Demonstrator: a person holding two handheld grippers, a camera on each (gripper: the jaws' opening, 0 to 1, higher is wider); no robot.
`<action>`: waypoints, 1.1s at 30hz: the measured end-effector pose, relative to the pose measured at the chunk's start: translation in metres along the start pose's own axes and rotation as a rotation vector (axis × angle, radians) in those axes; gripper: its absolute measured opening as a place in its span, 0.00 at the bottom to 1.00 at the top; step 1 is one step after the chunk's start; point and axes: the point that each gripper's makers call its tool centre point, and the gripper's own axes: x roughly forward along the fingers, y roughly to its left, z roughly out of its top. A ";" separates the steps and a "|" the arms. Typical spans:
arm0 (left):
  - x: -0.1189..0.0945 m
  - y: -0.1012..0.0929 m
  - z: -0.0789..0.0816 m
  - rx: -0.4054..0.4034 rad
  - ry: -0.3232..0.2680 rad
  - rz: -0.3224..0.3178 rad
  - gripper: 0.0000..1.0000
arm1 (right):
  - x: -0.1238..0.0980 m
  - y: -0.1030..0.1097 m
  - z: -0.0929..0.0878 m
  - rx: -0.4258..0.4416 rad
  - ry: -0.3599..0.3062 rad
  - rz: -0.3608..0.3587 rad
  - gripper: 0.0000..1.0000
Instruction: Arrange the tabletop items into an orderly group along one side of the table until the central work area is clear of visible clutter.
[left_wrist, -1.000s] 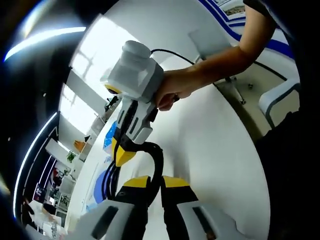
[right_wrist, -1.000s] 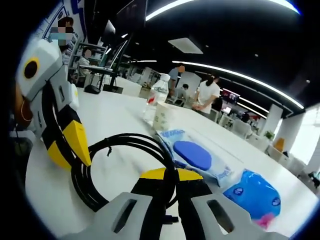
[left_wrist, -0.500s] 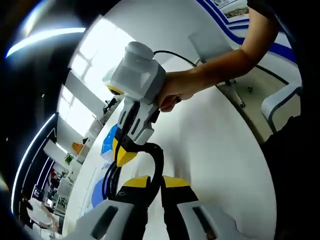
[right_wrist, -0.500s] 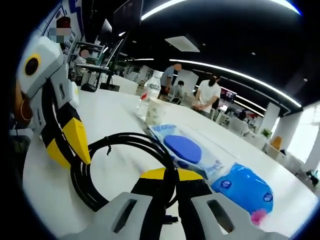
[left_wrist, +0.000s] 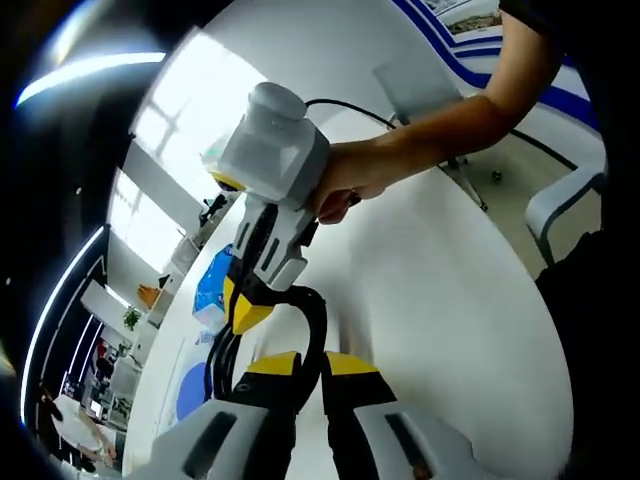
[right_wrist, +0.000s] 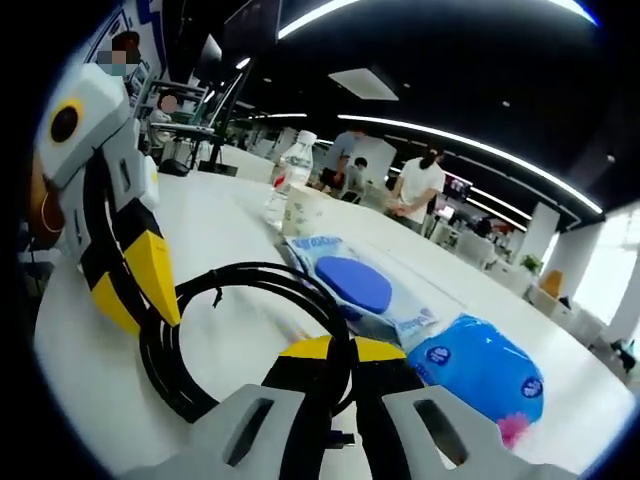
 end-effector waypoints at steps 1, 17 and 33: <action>0.002 0.001 0.000 0.005 0.004 -0.002 0.07 | 0.002 -0.002 -0.002 0.001 0.006 0.001 0.03; 0.013 0.008 -0.002 -0.009 0.013 -0.021 0.07 | 0.009 -0.013 -0.015 0.029 0.039 0.012 0.04; 0.019 0.007 -0.011 -0.044 0.023 -0.035 0.07 | 0.015 -0.014 -0.023 0.058 0.058 0.002 0.05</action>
